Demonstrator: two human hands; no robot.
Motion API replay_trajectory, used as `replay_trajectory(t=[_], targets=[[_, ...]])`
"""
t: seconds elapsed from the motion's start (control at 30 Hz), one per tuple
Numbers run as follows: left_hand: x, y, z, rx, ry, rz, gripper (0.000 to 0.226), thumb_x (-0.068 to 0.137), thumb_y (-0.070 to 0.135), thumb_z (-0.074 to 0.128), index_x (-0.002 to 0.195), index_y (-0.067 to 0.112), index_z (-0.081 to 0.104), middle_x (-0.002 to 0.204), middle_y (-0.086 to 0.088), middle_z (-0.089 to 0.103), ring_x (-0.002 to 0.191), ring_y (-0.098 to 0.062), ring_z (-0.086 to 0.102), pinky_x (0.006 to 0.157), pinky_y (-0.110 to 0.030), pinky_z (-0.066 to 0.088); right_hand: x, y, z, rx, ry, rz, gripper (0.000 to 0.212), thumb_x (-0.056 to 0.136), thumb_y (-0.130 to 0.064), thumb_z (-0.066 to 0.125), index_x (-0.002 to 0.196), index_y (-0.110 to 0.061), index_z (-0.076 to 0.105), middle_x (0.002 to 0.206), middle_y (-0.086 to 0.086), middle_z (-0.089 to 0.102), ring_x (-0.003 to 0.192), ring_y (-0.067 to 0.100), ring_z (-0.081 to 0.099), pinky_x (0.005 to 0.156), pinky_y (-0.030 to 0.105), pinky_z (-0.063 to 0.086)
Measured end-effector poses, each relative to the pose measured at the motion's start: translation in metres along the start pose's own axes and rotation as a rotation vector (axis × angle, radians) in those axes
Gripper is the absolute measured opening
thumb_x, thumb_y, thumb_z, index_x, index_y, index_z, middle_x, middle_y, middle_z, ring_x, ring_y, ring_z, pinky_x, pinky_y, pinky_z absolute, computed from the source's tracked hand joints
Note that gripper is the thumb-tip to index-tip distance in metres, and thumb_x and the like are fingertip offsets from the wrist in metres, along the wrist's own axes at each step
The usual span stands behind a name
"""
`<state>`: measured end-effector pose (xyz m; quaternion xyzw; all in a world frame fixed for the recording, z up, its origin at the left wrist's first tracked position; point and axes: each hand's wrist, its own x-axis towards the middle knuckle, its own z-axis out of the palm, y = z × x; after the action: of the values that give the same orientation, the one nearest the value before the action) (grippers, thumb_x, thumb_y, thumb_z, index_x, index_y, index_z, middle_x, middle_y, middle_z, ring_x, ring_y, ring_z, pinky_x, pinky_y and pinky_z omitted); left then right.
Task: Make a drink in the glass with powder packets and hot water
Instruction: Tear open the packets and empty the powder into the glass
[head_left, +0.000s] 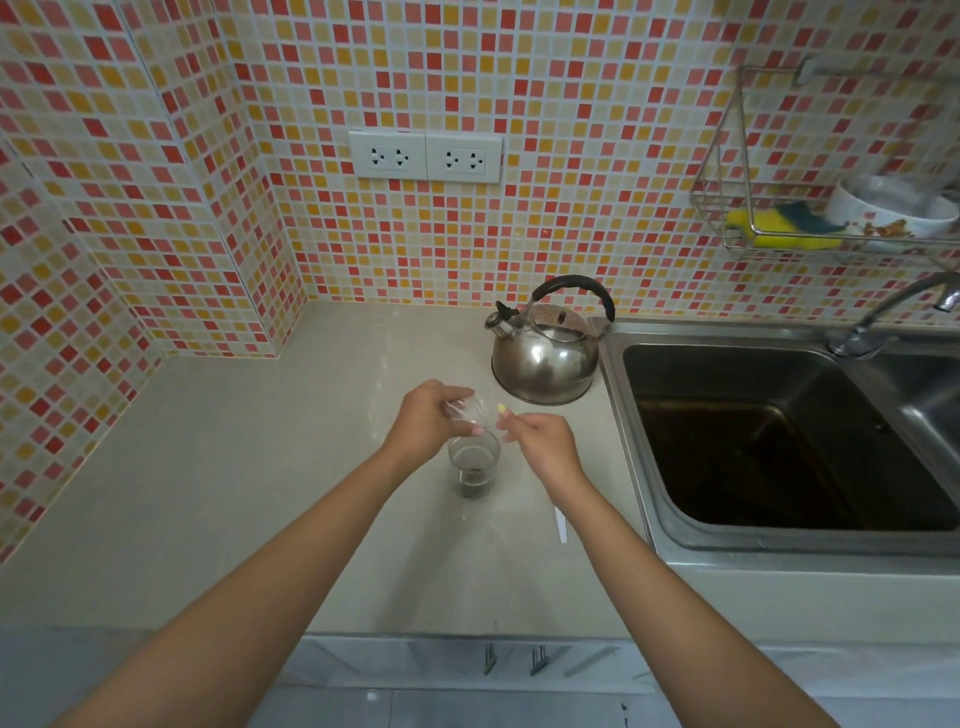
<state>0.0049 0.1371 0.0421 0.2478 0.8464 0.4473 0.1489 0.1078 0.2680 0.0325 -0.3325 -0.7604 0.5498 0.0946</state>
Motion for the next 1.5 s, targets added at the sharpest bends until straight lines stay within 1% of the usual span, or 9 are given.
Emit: replay_trajectory(t=[0.17,0.27,0.4,0.53,0.77,1.0,1.17,1.33,1.5], targets=[[-0.003,0.002,0.003,-0.374,0.092,-0.058,0.037,0.075,0.01,0.079,0.111,0.009,0.07,0.094,-0.006,0.063,0.084,-0.016,0.061,0.086,-0.028,0.051,0.007,-0.019,0.004,0.148,-0.021,-0.041,0.009,0.081,-0.011,0.069,0.079,-0.003,0.073,0.064,-0.001,0.064,0.066,0.012,0.057,0.064,0.022,0.043],[-0.003,0.002,-0.004,-0.49,0.132,-0.064,0.01,0.082,0.008,0.073,0.092,0.006,0.071,0.075,-0.007,0.067,0.073,-0.017,0.064,0.076,-0.023,0.052,0.013,-0.026,-0.001,0.053,-0.002,-0.18,0.007,0.081,-0.009,0.069,0.08,-0.004,0.073,0.069,0.003,0.067,0.068,0.014,0.059,0.068,0.026,0.046],[-0.002,0.003,-0.016,-0.454,0.059,-0.017,0.009,0.084,0.004,0.07,0.09,-0.001,0.067,0.072,-0.01,0.066,0.068,-0.02,0.066,0.067,-0.013,0.053,0.019,-0.034,-0.007,-0.129,-0.04,-0.349,0.006,0.081,-0.01,0.07,0.082,-0.005,0.074,0.079,0.009,0.071,0.075,0.018,0.062,0.069,0.027,0.046],[0.001,0.008,-0.023,-0.345,-0.027,0.025,0.008,0.086,0.007,0.068,0.089,-0.001,0.068,0.075,-0.015,0.067,0.066,-0.016,0.067,0.076,-0.022,0.053,0.024,-0.04,-0.01,-0.158,-0.108,-0.358,0.004,0.081,-0.008,0.071,0.083,-0.006,0.073,0.066,-0.004,0.063,0.062,0.006,0.055,0.061,0.016,0.044],[0.007,0.018,-0.02,-0.207,0.078,0.069,0.009,0.083,0.003,0.068,0.076,0.007,0.069,0.066,-0.01,0.067,0.063,-0.018,0.063,0.073,-0.03,0.053,0.022,-0.044,-0.009,-0.195,-0.092,-0.392,0.006,0.083,-0.004,0.067,0.083,-0.004,0.073,0.058,-0.01,0.058,0.047,-0.008,0.053,0.049,0.002,0.038],[0.009,0.021,-0.026,-0.18,-0.047,0.133,0.003,0.084,0.011,0.071,0.081,0.011,0.071,0.073,-0.005,0.072,0.068,-0.01,0.069,0.072,-0.017,0.054,0.017,-0.047,-0.014,-0.162,-0.069,-0.381,0.005,0.082,-0.006,0.069,0.084,-0.002,0.07,0.067,0.002,0.061,0.061,0.01,0.054,0.061,0.019,0.045],[0.008,0.027,-0.021,-0.096,0.012,0.148,0.012,0.082,0.006,0.071,0.073,0.013,0.069,0.069,-0.006,0.07,0.065,-0.013,0.066,0.069,-0.021,0.053,0.012,-0.052,-0.011,-0.232,-0.127,-0.406,0.009,0.084,-0.006,0.066,0.089,0.0,0.071,0.085,0.021,0.071,0.071,0.017,0.058,0.062,0.02,0.045],[0.002,0.027,-0.015,-0.122,0.109,0.158,0.024,0.081,0.007,0.071,0.064,0.023,0.066,0.06,0.0,0.066,0.056,-0.008,0.062,0.06,-0.013,0.05,0.01,-0.055,-0.01,-0.315,-0.07,-0.484,0.009,0.084,-0.005,0.066,0.087,0.001,0.072,0.084,0.02,0.068,0.07,0.017,0.053,0.065,0.025,0.043],[0.002,0.026,-0.022,-0.149,0.066,0.151,0.011,0.081,0.005,0.072,0.071,0.009,0.07,0.063,-0.006,0.068,0.059,-0.014,0.064,0.065,-0.022,0.054,0.007,-0.055,-0.012,-0.32,-0.085,-0.486,0.012,0.085,-0.008,0.065,0.093,-0.005,0.074,0.085,0.014,0.071,0.073,0.02,0.06,0.067,0.027,0.049]])
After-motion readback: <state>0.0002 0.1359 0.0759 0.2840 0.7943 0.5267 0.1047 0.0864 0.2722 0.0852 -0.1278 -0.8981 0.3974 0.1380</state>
